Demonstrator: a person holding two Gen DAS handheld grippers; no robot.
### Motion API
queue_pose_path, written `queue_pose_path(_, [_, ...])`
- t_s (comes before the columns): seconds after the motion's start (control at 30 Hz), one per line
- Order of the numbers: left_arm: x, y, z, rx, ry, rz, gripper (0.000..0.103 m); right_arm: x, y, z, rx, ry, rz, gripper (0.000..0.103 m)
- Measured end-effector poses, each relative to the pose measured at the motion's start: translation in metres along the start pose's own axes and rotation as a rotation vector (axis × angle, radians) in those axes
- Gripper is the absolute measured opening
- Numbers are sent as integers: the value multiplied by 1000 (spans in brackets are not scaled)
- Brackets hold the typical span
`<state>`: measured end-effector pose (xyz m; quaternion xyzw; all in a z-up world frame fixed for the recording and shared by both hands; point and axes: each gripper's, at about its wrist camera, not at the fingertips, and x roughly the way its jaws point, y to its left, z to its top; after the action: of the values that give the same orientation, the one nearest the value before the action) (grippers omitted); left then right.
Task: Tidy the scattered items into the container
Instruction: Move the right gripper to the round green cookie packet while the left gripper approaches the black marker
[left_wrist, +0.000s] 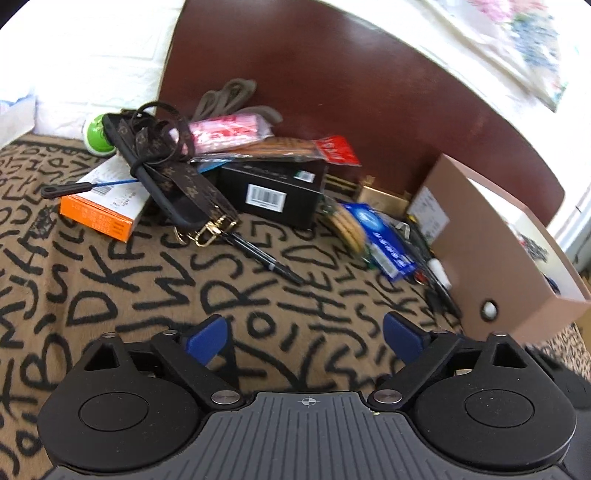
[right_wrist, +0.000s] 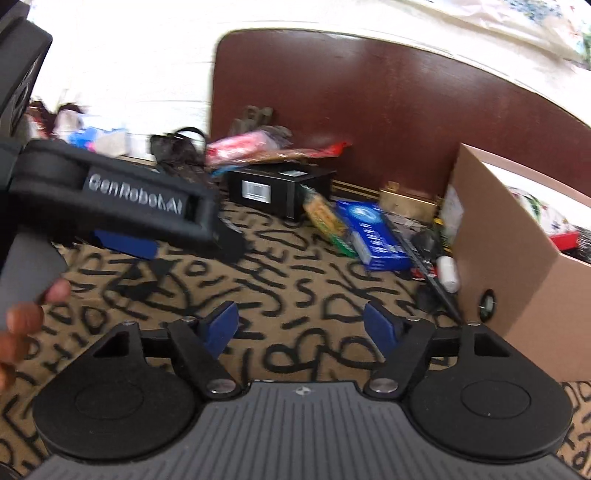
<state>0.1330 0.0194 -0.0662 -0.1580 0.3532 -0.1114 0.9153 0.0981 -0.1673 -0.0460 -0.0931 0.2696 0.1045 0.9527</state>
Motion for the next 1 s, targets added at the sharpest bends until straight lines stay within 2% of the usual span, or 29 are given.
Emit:
queue_pose_path(0.2, [28, 3, 14, -36, 28, 8, 83, 12, -13, -3, 50, 48, -78, 67])
queue_pose_path(0.43, [44, 7, 26, -57, 17, 30, 80, 26, -13, 4, 46, 46, -71, 63])
queue_pose_path(0.63, [55, 10, 37, -65, 10, 61, 69, 46, -22, 15, 64, 48, -93, 59])
queue_pose_path(0.73, [60, 10, 39, -62, 1, 90, 55, 54, -29, 16, 88, 60, -101, 58])
queue_pose_path(0.8, [61, 12, 40, -65, -2, 104, 39, 58, -31, 15, 94, 67, -104, 58])
queue_pose_path(0.83, [62, 13, 41, -72, -3, 105, 35, 59, -32, 16, 96, 67, -105, 58])
queue_pose_path(0.87, [62, 15, 42, -81, -2, 100, 24, 61, -32, 16, 95, 67, -103, 58])
queue_pose_path(0.93, [61, 18, 42, -98, -1, 91, 16, 64, -31, 19, 86, 61, -95, 56])
queue_pose_path(1.0, [58, 19, 41, -99, 8, 67, 1, 67, -28, 23, 68, 52, -91, 55])
